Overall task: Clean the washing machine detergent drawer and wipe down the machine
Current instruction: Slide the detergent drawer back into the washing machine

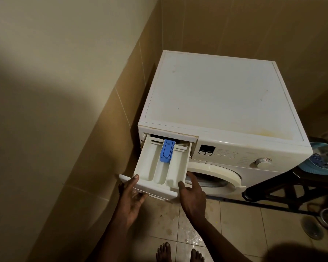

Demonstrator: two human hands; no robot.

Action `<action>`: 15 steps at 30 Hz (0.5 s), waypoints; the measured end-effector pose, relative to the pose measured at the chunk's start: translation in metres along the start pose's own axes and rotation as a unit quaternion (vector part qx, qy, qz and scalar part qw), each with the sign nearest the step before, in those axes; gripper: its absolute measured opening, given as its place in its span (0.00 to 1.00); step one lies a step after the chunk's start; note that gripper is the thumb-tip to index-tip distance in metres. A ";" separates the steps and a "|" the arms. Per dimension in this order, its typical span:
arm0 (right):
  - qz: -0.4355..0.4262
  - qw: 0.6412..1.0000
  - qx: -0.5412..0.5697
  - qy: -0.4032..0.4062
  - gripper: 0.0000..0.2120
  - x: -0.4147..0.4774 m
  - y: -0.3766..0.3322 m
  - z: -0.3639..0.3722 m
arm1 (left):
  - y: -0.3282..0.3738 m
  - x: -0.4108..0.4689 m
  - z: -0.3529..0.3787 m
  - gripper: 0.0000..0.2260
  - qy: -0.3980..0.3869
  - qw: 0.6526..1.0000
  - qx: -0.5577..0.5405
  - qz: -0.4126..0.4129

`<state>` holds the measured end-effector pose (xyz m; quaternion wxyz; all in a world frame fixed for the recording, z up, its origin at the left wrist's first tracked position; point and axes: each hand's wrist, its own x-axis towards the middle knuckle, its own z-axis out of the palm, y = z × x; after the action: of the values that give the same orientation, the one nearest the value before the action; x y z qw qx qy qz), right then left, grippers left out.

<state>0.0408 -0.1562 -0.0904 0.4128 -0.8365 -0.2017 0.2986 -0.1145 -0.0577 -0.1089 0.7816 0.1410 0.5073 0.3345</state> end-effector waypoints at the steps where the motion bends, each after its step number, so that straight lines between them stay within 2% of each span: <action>1: -0.001 1.000 0.002 -0.002 0.23 0.001 0.000 0.001 | 0.001 0.001 0.000 0.34 0.001 1.000 -0.003 0.006; 10: -0.006 1.000 -0.015 -0.010 0.23 0.001 -0.003 0.003 | 0.005 0.006 -0.002 0.29 0.004 1.000 0.005 0.011; 15: -0.015 0.999 -0.027 -0.021 0.23 0.001 -0.002 -0.004 | 0.000 -0.001 -0.001 0.30 0.020 1.000 -0.008 -0.004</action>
<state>0.0445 -0.1568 -0.0873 0.3903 -0.8378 -0.2303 0.3045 -0.1155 -0.0586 -0.1085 0.7736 0.1256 0.5209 0.3382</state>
